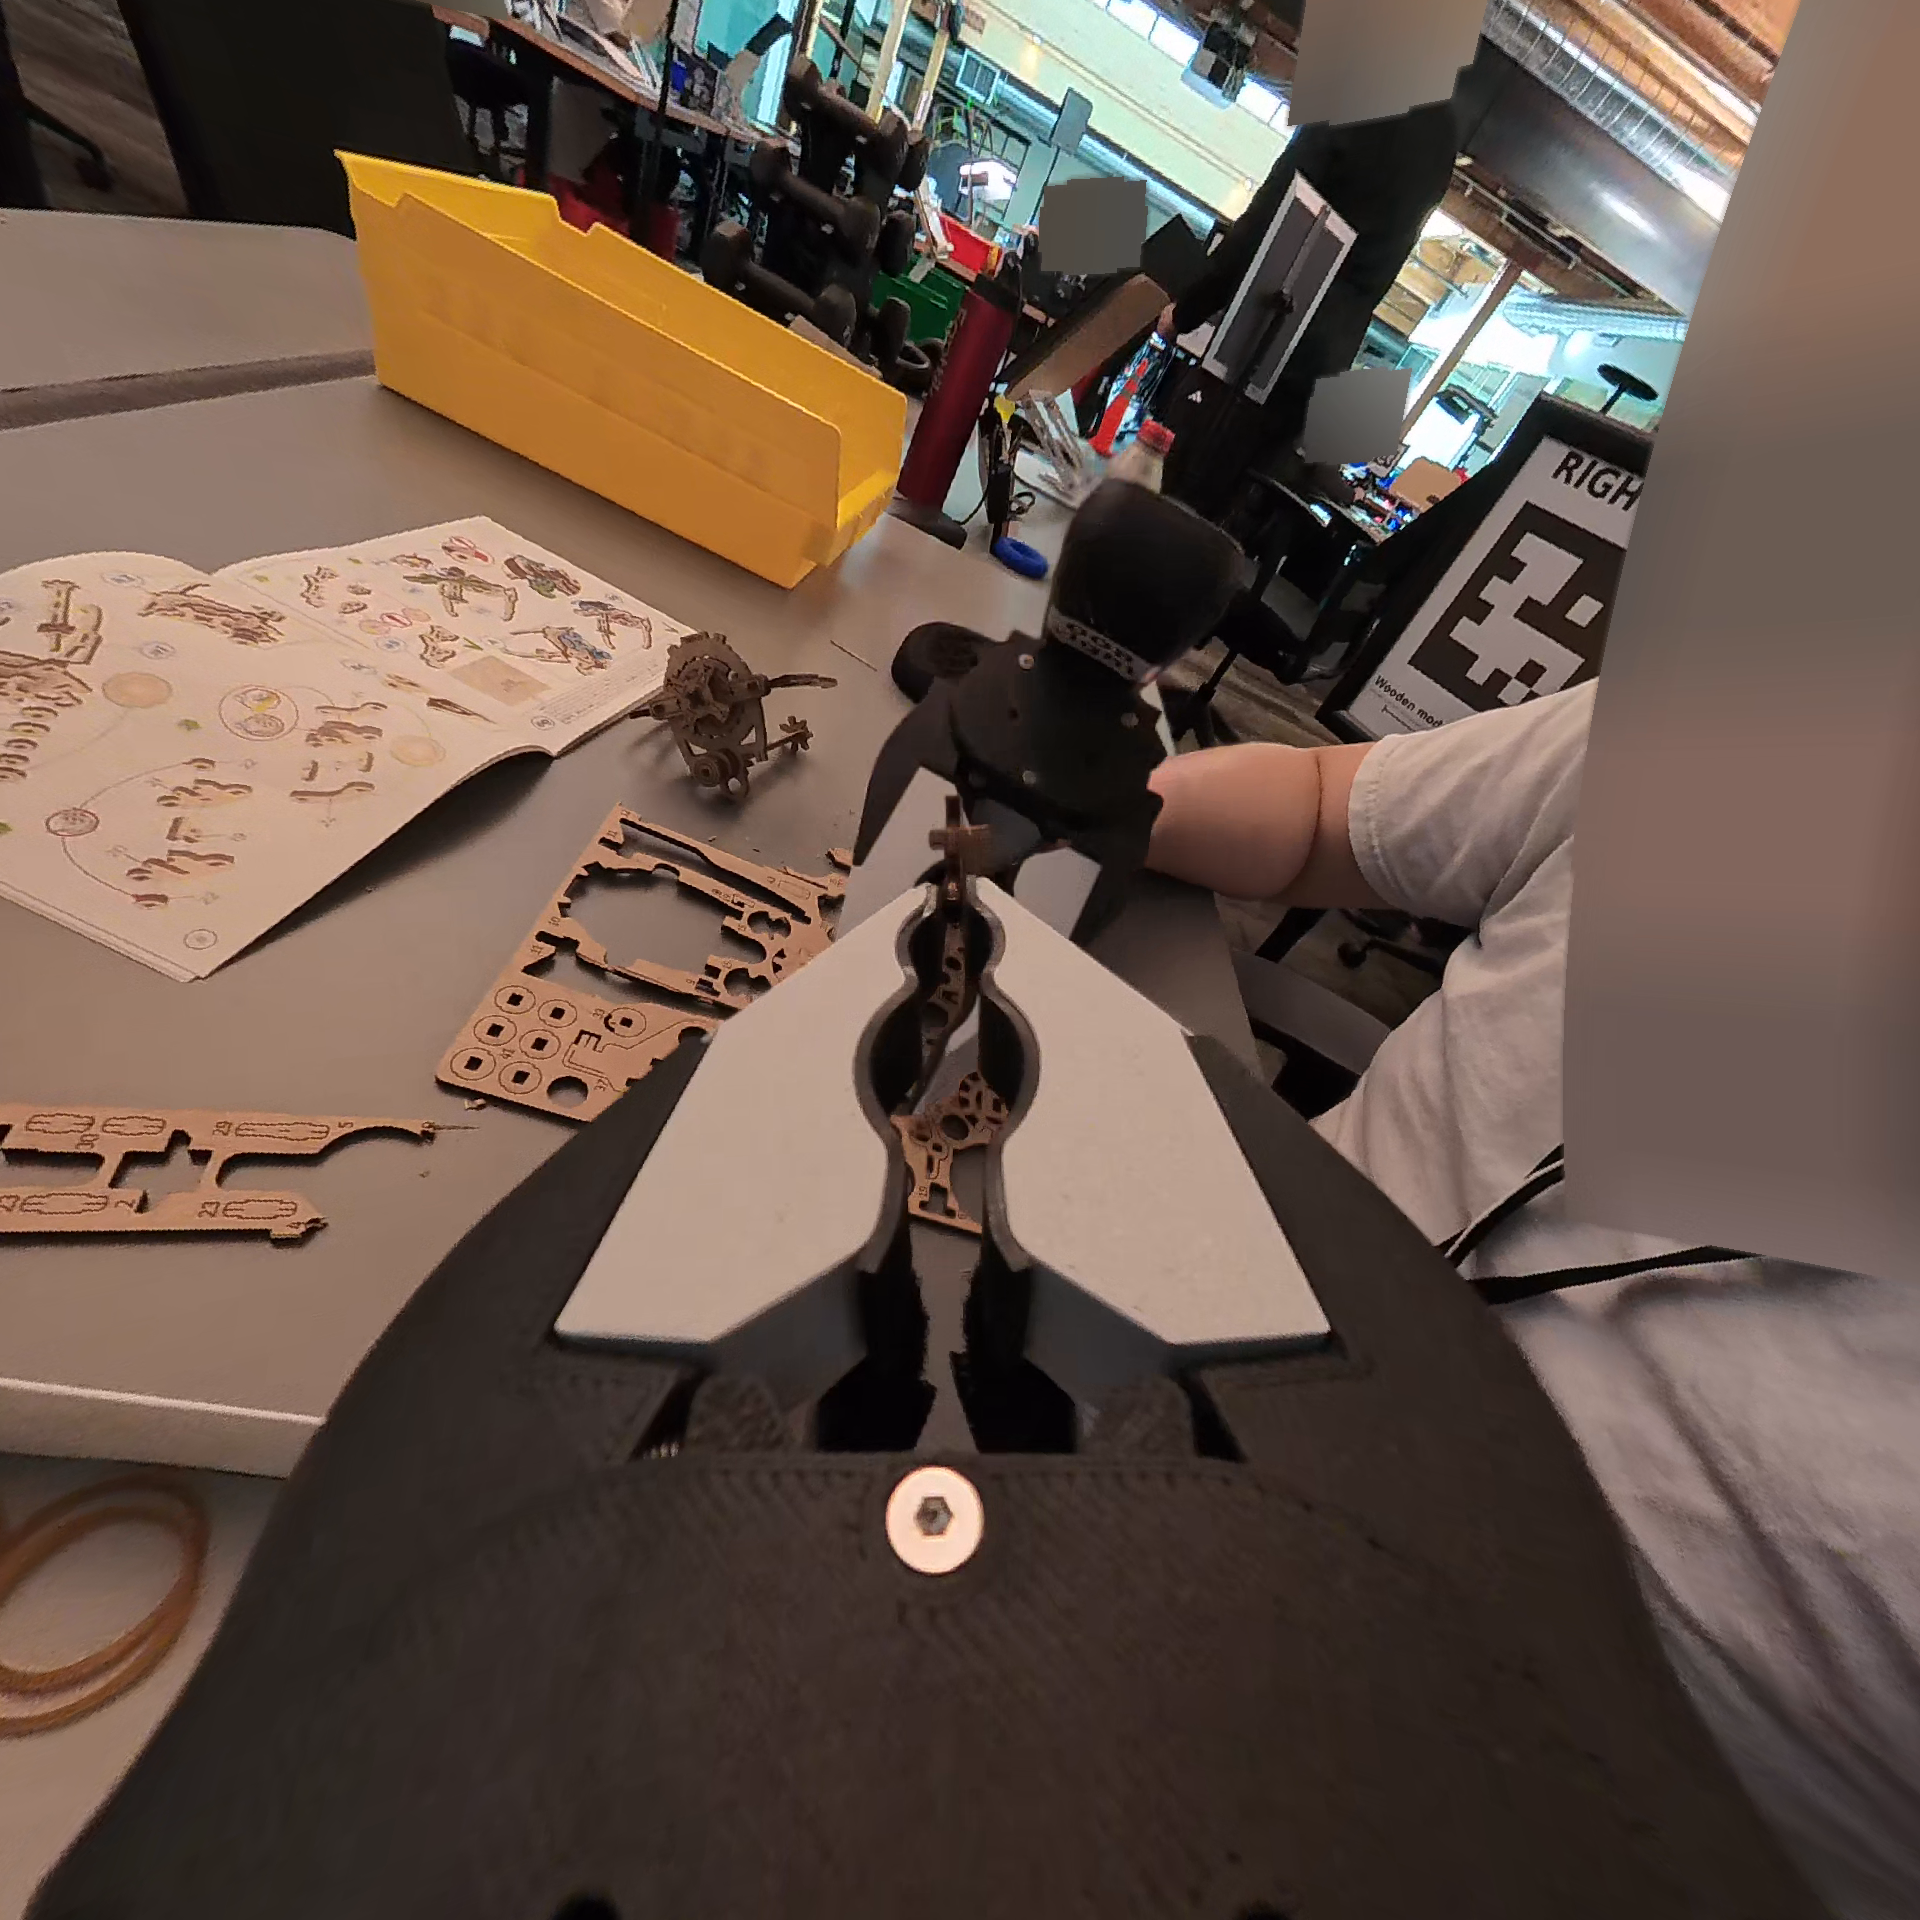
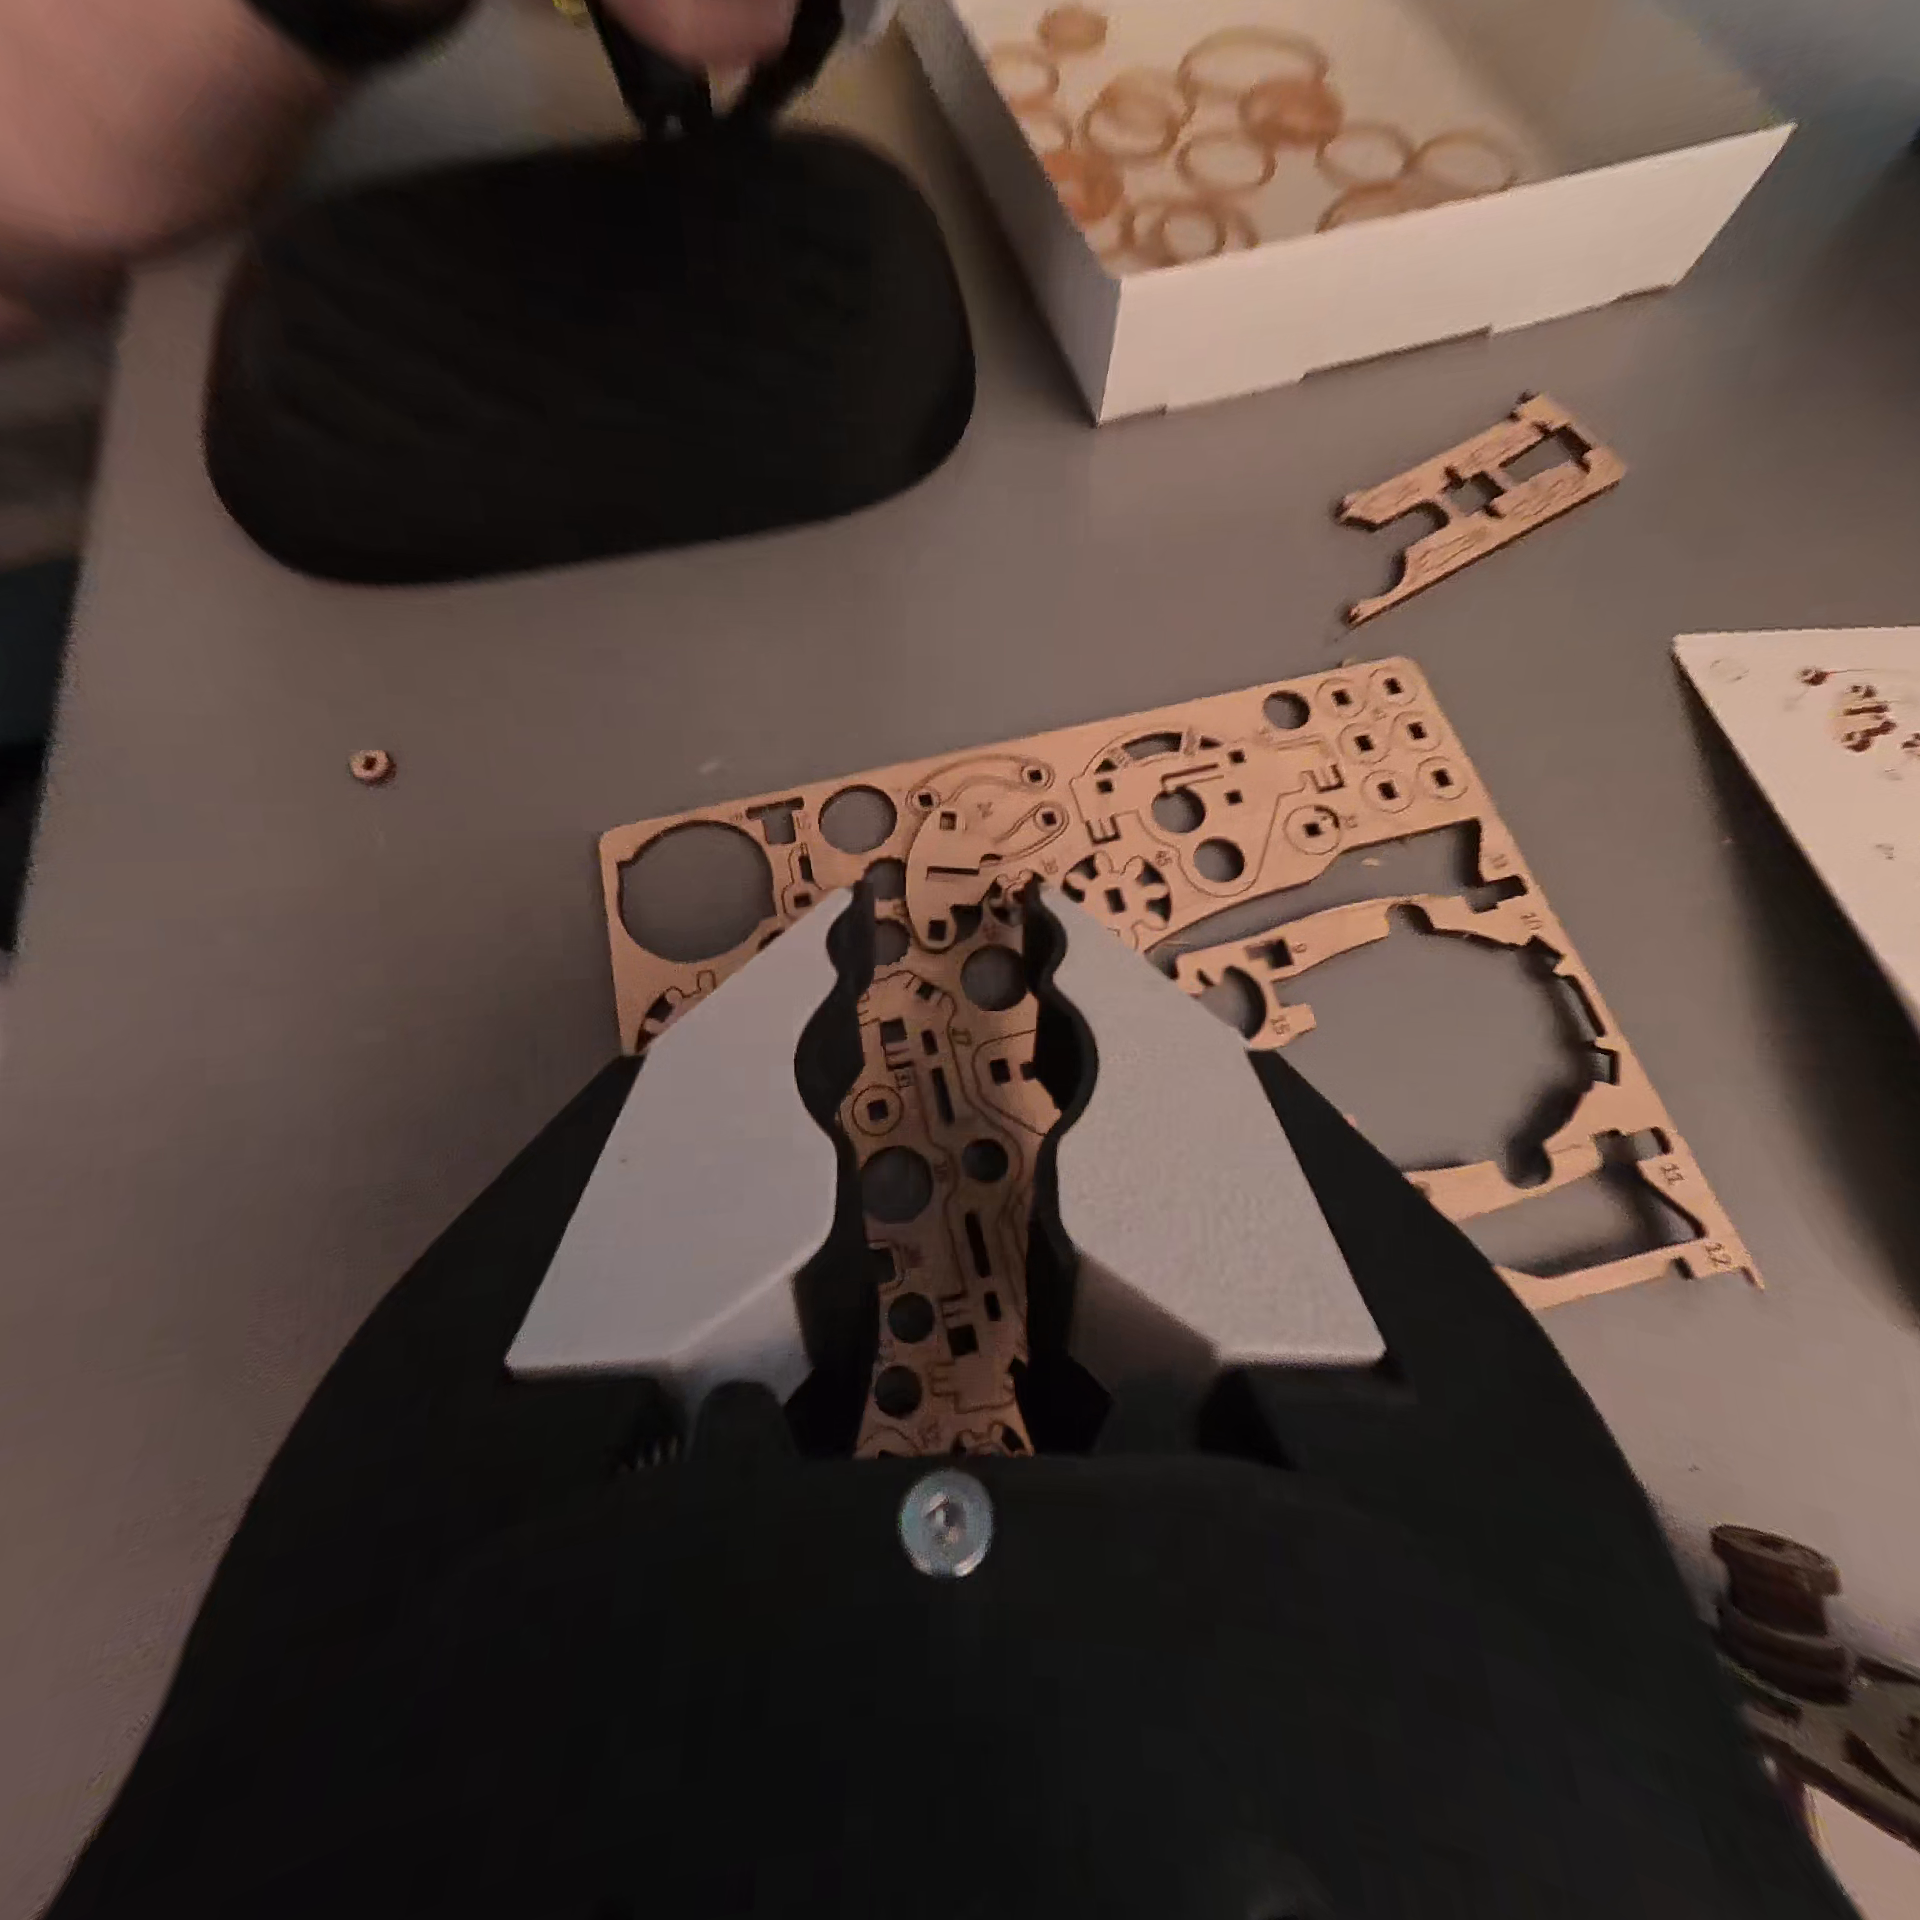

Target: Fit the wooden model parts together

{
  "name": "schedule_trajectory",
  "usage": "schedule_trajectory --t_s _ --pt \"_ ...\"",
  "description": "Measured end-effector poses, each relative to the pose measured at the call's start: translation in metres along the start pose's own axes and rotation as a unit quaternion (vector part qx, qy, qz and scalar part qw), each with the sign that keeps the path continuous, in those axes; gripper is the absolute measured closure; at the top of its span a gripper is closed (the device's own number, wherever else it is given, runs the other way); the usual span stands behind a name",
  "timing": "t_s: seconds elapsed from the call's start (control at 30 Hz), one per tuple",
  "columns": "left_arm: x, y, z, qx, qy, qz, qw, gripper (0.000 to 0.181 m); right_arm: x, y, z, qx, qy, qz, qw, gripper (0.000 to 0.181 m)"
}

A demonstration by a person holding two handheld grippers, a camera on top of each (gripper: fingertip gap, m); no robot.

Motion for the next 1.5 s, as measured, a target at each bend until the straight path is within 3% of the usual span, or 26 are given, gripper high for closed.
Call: schedule_trajectory --t_s 0.63,0.97,1.2,1.33,1.5 --pt "-0.01 -0.002 0.016 0.035 -0.055 0.025 0.998 0.18 -0.002 0.002 0.007 -0.027 -0.063 0.006 0.998 0.174" --pt "-0.017 0.001 0.02 0.063 -0.066 0.054 0.994 0.18 0.014 -0.022 0.013 -0.063 -0.155 -0.063 0.984 0.174" --pt "-0.036 0.015 0.021 0.026 -0.169 0.106 0.979 0.18 0.025 -0.042 0.023 -0.138 -0.251 -0.143 0.947 0.174" --pt "-0.05 0.024 0.02 0.003 -0.224 0.151 0.963 0.18 0.021 -0.033 0.023 -0.131 -0.255 -0.121 0.95 0.174" --pt "-0.058 0.028 0.022 -0.013 -0.255 0.161 0.953 0.18 0.015 -0.021 0.024 -0.108 -0.243 -0.11 0.958 0.174"
Point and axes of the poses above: each gripper's, where its closed fingertips meet, y out along the fingers, x out of its top, z = x × y across the jaws, the point moved 9 cm from there along -y, back along the fingers, and after that the axes turned 7 degrees about y, right-handed, at the moved point
